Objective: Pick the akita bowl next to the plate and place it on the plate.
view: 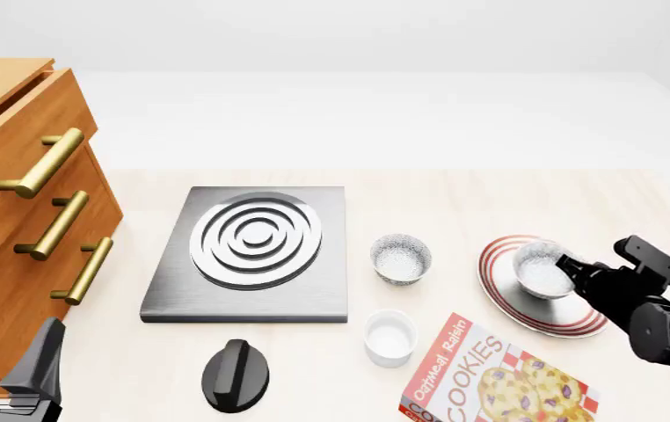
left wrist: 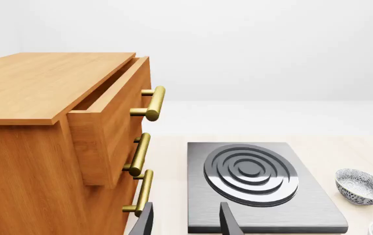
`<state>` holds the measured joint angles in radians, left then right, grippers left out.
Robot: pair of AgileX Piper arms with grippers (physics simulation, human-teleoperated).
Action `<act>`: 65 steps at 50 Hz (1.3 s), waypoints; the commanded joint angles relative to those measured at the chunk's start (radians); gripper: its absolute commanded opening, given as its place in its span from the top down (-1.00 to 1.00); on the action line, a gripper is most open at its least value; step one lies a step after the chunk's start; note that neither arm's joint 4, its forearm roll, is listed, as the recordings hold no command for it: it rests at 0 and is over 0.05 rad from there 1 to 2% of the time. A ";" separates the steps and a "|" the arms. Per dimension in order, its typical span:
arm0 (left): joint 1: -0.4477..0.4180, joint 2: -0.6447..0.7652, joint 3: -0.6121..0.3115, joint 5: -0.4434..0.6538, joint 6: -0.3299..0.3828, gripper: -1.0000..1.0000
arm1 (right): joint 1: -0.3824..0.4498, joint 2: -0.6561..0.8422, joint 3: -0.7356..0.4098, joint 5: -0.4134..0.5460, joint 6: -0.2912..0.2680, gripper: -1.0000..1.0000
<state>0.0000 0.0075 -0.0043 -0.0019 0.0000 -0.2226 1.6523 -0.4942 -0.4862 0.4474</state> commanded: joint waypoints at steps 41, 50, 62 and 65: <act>0.000 0.000 0.000 0.000 0.000 -1.00 | -0.006 0.023 -0.012 -0.005 -0.007 -1.00; 0.000 0.000 0.000 0.000 0.000 -1.00 | -0.008 0.020 -0.011 -0.001 -0.005 -1.00; 0.000 0.000 0.000 0.000 0.000 -1.00 | -0.015 -0.032 -0.021 0.041 0.000 -1.00; 0.000 0.000 0.000 0.000 0.000 -1.00 | -0.019 -0.047 -0.024 0.054 0.000 -1.00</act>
<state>0.0000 0.0075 -0.0043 -0.0019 0.0000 -0.2340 1.6417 -0.5106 -0.4625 0.4450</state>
